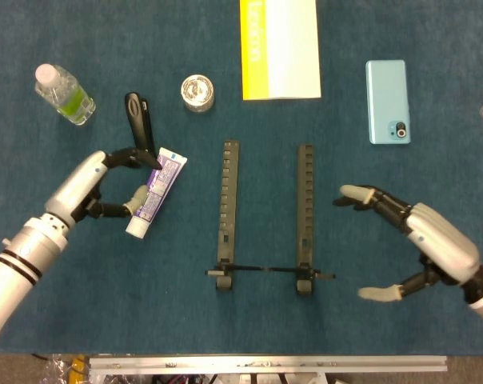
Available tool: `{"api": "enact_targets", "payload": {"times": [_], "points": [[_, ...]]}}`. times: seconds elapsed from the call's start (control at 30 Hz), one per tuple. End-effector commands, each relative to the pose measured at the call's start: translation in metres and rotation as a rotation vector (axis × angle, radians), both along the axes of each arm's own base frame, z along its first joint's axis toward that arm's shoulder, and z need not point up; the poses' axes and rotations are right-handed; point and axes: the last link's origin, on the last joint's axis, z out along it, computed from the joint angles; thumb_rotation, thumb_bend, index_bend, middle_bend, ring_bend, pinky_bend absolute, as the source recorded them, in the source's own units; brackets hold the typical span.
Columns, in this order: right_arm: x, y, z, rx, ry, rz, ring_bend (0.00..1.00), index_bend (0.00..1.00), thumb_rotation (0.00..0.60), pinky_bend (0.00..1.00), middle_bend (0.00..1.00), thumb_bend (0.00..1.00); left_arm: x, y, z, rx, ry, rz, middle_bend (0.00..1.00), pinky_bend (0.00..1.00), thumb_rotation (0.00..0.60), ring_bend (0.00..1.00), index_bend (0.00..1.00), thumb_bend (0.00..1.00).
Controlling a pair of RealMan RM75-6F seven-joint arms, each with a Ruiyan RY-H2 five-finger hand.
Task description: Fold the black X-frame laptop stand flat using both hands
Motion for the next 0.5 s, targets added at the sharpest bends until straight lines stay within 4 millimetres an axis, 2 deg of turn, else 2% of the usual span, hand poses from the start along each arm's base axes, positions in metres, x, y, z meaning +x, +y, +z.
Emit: {"api": "enact_targets", "payload": {"times": [0.03, 0.5], "points": [[0.017, 0.004, -0.015, -0.013, 0.014, 0.016, 0.09, 0.04, 0.454, 0.22, 0.18, 0.0, -0.005, -0.001, 0.003, 0.044, 0.027, -0.014, 0.31, 0.21, 0.6, 0.19, 0.34, 0.47], [0.026, 0.007, -0.038, -0.005, 0.096, 0.052, 0.09, 0.03, 0.461, 0.22, 0.18, 0.0, -0.013, -0.006, 0.005, 0.053, 0.047, -0.009, 0.3, 0.19, 0.6, 0.17, 0.33, 0.47]]}}
